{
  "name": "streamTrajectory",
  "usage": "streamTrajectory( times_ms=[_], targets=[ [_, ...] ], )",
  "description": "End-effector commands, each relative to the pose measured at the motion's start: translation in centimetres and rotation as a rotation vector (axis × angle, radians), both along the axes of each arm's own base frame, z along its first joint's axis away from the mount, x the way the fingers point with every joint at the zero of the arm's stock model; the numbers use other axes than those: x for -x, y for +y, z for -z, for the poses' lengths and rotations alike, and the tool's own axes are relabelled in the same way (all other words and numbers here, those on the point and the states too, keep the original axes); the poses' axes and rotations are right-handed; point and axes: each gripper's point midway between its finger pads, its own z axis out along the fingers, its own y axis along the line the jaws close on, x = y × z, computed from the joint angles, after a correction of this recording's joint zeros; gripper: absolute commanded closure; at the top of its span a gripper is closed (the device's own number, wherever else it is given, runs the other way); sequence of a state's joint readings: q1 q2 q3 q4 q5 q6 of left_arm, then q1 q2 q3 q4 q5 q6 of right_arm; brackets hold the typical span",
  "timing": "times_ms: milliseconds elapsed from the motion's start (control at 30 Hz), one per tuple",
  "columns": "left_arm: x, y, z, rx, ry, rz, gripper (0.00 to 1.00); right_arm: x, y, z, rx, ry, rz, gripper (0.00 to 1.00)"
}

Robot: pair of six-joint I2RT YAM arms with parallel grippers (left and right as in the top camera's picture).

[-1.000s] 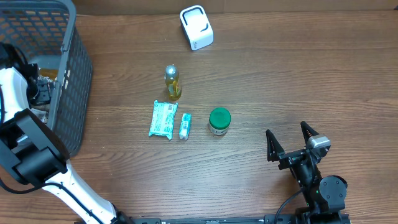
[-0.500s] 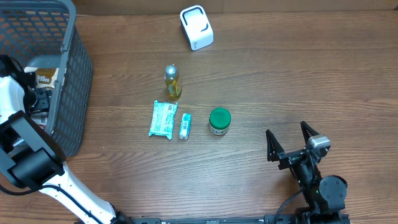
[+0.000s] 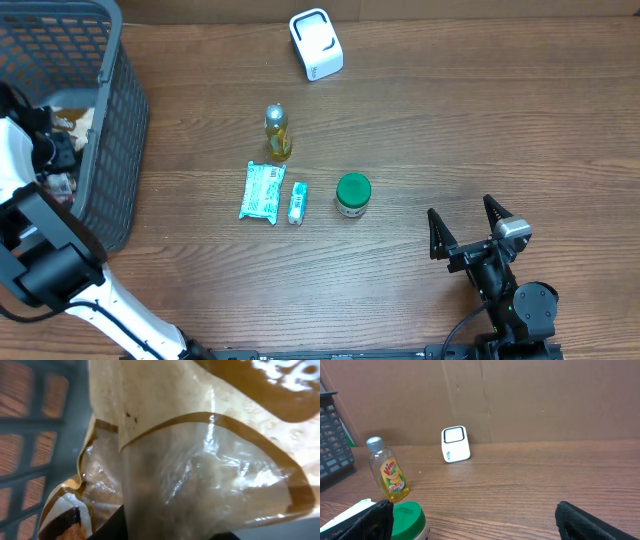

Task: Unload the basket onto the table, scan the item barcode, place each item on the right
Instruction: 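Grasp the clear-and-brown snack bag in the basket with the left gripper, then lift the snack bag out and carry it toward the table items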

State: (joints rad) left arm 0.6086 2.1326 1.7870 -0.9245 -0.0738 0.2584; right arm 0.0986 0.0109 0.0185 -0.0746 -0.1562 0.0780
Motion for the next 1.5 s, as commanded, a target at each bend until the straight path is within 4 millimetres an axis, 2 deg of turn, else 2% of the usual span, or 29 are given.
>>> streamTrajectory(
  times_ms=[0, 167, 233, 333, 500, 567, 667, 767, 867, 967, 1033, 1167, 1400, 1467],
  targets=[
    [-2.3, -0.2, -10.5, -0.074, -0.253, -0.033, 0.73, -0.1, -0.2, 0.2, 0.0, -0.002, 0.01, 0.0],
    [-2.0, -1.0, -19.3, -0.121, -0.457, -0.088, 0.74, -0.1, -0.2, 0.2, 0.0, -0.002, 0.01, 0.0],
    [-1.7, -2.6, -23.0, -0.096, -0.562, -0.09, 0.74, -0.1, -0.2, 0.2, 0.0, -0.003, 0.01, 0.0],
    [-1.0, -5.3, -27.2, -0.053, -0.684, -0.047, 0.74, -0.1, -0.2, 0.2, 0.0, -0.003, 0.01, 0.0],
    [0.6, -10.7, -32.9, -0.002, -0.829, 0.03, 0.74, -0.1, -0.2, 0.2, 0.0, -0.003, 0.01, 0.0],
    [1.3, -13.0, -34.4, 0.004, -0.854, 0.074, 0.74, -0.1, -0.2, 0.2, 0.0, -0.002, 0.01, 0.0],
    [2.0, -17.0, -35.3, 0.036, -0.858, 0.152, 0.74, -0.1, -0.2, 0.2, 0.0, -0.003, 0.01, 0.0],
    [2.4, -20.9, -34.6, 0.098, -0.816, 0.212, 0.75, -0.1, -0.2, 0.2, 0.0, -0.002, 0.01, 0.0],
    [2.6, -23.9, -32.4, 0.141, -0.718, 0.228, 0.74, -0.1, -0.2, 0.2, 0.0, -0.002, 0.01, 0.0],
    [2.9, -26.0, -29.5, 0.163, -0.602, 0.216, 0.73, -0.1, -0.2, 0.2, 0.0, -0.002, 0.01, 0.0],
    [3.0, -28.0, -26.2, 0.184, -0.494, 0.21, 0.74, -0.1, -0.2, 0.2, 0.0, -0.002, 0.01, 0.0],
    [3.4, -29.9, -21.1, 0.19, -0.352, 0.173, 0.73, -0.1, -0.2, 0.2, 0.0, -0.002, 0.01, 0.0],
    [4.3, -31.8, -13.0, 0.181, -0.188, 0.141, 0.7, -0.1, -0.2, 0.2, 0.0, -0.002, 0.01, 0.0],
    [4.7, -31.7, -11.1, 0.163, -0.162, 0.127, 0.7, -0.1, -0.2, 0.2, 0.0, -0.003, 0.01, 0.0]
  ],
)
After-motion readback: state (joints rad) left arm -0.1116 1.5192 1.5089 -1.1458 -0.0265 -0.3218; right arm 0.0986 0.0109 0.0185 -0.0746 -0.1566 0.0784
